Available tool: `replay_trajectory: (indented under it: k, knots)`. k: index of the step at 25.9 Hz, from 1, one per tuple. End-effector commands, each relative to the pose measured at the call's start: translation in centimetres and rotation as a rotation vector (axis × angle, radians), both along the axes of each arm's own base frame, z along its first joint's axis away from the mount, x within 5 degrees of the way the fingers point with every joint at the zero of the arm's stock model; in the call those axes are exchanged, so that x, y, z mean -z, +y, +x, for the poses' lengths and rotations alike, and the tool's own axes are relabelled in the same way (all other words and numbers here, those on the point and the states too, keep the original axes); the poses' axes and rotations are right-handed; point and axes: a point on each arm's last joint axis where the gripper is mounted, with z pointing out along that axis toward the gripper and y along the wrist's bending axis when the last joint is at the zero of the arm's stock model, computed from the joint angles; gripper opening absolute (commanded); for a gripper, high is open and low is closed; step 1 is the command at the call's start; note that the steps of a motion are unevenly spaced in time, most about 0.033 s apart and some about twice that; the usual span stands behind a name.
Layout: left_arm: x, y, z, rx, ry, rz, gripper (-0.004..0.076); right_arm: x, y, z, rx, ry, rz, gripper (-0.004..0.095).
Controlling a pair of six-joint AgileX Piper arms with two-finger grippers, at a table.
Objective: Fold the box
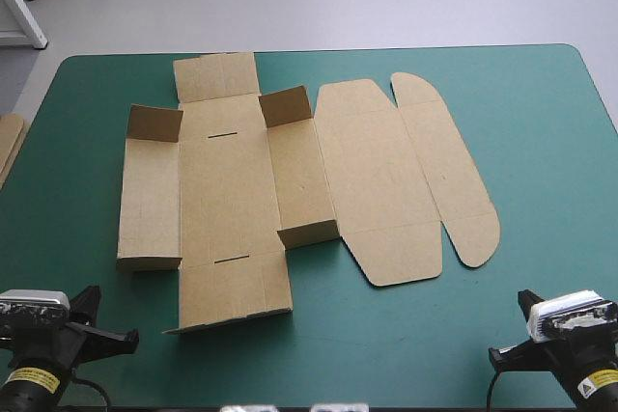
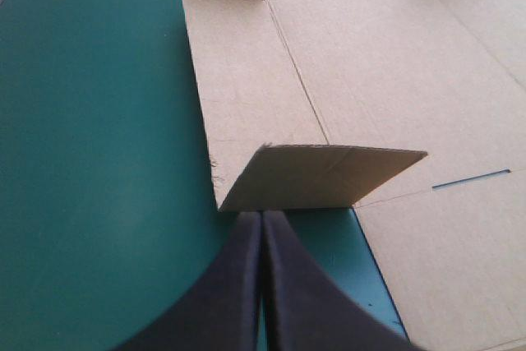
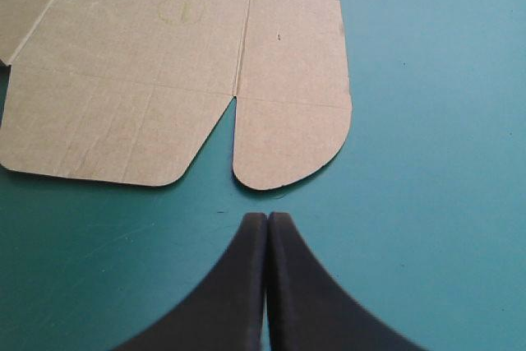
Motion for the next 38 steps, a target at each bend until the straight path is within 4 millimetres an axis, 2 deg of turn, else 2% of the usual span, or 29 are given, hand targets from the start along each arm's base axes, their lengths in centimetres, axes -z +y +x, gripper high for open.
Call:
replay_trajectory:
  k: [1,5,8,10,12,13,14,20,24,30,33,38]
  knots:
    - [-1.9,0.1,0.3,-0.004,-0.083,0.009,-0.0010,-1.8,0.0,1.0,0.018,-0.033,0.019,-0.0015]
    - [-2.8,0.2,0.4,-0.013,-0.063,0.021,-0.0006,-2.7,0.1,2.5,0.022,0.004,0.020,-0.0015]
    - [-4.7,0.2,1.0,-0.019,-0.073,0.032,0.0005,-4.5,0.2,4.3,0.028,-0.004,0.028,-0.0015]
    - [-6.6,0.3,1.9,-0.033,-0.081,0.073,0.0076,-5.9,0.2,5.5,0.030,0.001,0.030,-0.0014]
    - [-8.2,0.5,3.3,-0.058,-0.070,0.126,0.0209,-6.6,0.3,6.9,0.025,0.023,0.014,-0.0012]
    - [-9.2,0.7,4.4,-0.095,-0.058,0.146,0.0309,-7.0,0.4,7.7,0.020,0.038,0.004,-0.0009]
    - [-10.1,0.9,5.6,-0.149,-0.039,0.143,0.0354,-7.2,0.4,8.6,0.020,0.058,0.002,0.0005]
    - [-11.7,0.6,9.8,-0.169,0.036,0.210,0.0356,-8.9,0.8,11.5,0.016,0.083,0.023,0.0121]
    - [-11.4,1.1,11.9,-0.203,0.062,0.223,0.0342,-9.8,0.9,12.9,0.017,0.086,0.027,0.0236]
    - [-9.4,4.8,14.3,-0.377,0.167,0.132,0.0333,-9.4,1.1,14.6,0.014,0.133,0.044,0.0403]
    - [-8.9,5.8,15.0,-0.402,0.157,0.032,0.0332,-9.0,1.2,15.1,0.011,0.159,0.063,0.0426]
    - [-7.5,5.8,16.1,-0.357,0.239,-0.087,0.0281,-8.6,1.8,15.0,-0.016,0.221,0.136,0.0427]
